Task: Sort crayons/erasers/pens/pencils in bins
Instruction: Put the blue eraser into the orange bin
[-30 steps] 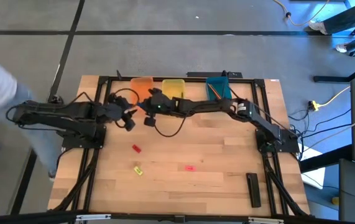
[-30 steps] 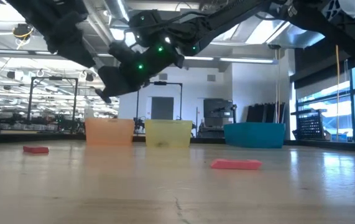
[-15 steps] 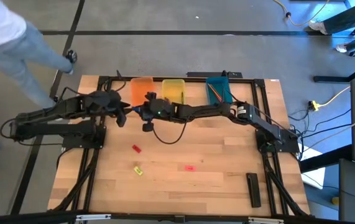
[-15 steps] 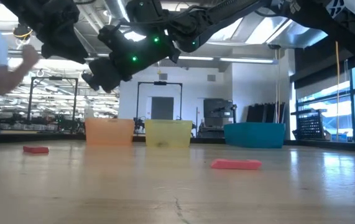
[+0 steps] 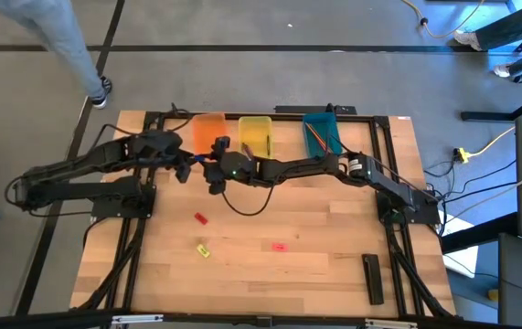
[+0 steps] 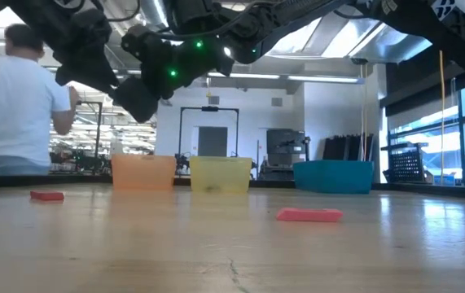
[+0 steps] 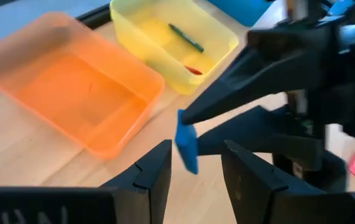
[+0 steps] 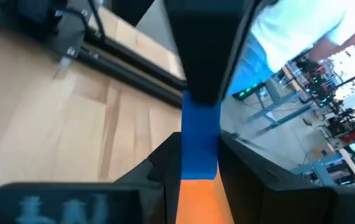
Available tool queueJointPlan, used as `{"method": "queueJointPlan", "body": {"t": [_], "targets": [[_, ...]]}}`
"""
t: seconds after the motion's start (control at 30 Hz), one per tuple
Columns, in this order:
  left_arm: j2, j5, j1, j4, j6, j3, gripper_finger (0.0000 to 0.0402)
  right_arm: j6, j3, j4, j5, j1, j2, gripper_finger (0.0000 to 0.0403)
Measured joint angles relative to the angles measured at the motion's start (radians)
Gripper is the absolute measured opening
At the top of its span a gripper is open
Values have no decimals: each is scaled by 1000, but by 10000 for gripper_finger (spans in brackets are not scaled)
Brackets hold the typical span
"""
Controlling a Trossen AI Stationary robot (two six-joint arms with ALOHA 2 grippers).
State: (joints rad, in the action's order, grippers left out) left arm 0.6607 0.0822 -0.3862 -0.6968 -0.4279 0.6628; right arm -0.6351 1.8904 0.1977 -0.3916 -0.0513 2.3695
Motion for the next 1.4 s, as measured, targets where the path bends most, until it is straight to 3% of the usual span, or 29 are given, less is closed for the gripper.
{"method": "queueJointPlan", "body": {"t": [0.43,0.93,1.1,1.27,1.4], "targets": [[40,3,-11,35,90,0,128,-54,0,44,0,13,0,104],[40,-39,-12,28,95,0,7,-38,-1,46,-9,13,0,104],[41,41,-10,34,100,0,11,116,-1,42,-24,2,0,104],[66,176,-11,26,149,0,6,291,-1,-107,-19,-30,-4,104],[121,194,-32,55,194,0,6,429,-1,-283,92,-60,-21,104]]}}
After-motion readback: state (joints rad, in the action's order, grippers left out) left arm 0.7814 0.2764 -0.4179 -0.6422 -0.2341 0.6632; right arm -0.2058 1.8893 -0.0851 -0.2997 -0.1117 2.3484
